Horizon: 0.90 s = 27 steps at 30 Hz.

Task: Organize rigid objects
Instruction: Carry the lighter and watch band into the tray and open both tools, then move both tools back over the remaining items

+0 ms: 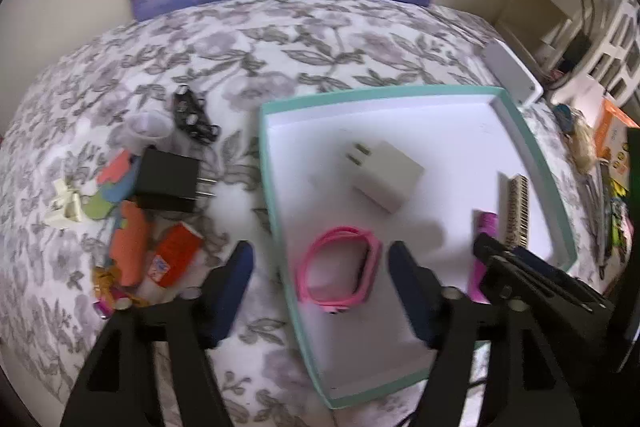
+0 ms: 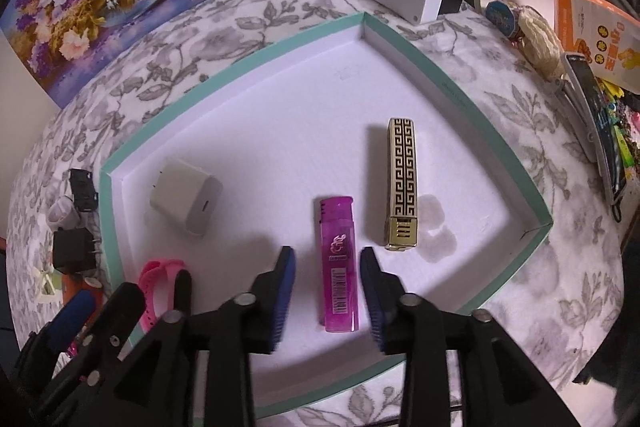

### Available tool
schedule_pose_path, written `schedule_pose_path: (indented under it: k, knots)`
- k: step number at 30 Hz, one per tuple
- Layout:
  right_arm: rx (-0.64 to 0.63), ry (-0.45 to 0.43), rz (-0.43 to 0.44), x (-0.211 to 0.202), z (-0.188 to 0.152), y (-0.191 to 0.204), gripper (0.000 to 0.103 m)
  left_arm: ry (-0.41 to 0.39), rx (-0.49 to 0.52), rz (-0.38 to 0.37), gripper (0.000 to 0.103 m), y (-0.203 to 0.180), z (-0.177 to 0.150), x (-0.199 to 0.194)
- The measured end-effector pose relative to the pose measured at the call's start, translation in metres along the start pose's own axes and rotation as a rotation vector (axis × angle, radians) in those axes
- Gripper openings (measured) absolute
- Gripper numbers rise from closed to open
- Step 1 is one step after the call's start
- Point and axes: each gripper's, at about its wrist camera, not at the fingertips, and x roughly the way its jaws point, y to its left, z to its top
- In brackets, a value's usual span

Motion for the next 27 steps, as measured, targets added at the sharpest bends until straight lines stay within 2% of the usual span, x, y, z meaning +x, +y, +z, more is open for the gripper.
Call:
schedule_pose_path:
  k: [5, 12, 13, 16, 18, 22, 25, 27]
  knots:
    - [0.007, -0.018, 0.005, -0.004, 0.001, 0.000, 0.056, -0.005, -0.053, 0.022, 0.076, 0.016, 0.002, -0.001]
    - [-0.012, -0.023, 0.003, -0.005, 0.002, 0.004, 0.061, 0.015, -0.122, 0.053, 0.077, 0.036, 0.003, 0.004]
    - [-0.015, -0.024, 0.001, -0.005, 0.002, 0.005, 0.064, 0.015, -0.133, 0.057, 0.079, 0.039, 0.003, 0.005]
    - [-0.030, -0.027, 0.003, -0.005, 0.001, 0.008, 0.071, 0.020, -0.172, 0.083, 0.093, 0.050, 0.004, 0.004]
    - [-0.043, -0.032, 0.009, -0.006, 0.001, 0.010, 0.075, 0.018, -0.198, 0.107, 0.094, 0.058, 0.004, 0.004]
    - [-0.073, -0.041, 0.022, -0.007, 0.000, 0.017, 0.091, 0.017, -0.255, 0.124, 0.094, 0.077, 0.003, 0.003]
    - [-0.093, -0.053, 0.026, -0.009, -0.001, 0.023, 0.103, 0.014, -0.295, 0.167, 0.094, 0.092, 0.002, 0.001]
    - [-0.101, -0.062, 0.026, -0.011, -0.002, 0.025, 0.103, 0.010, -0.310, 0.202, 0.094, 0.103, 0.002, 0.000]
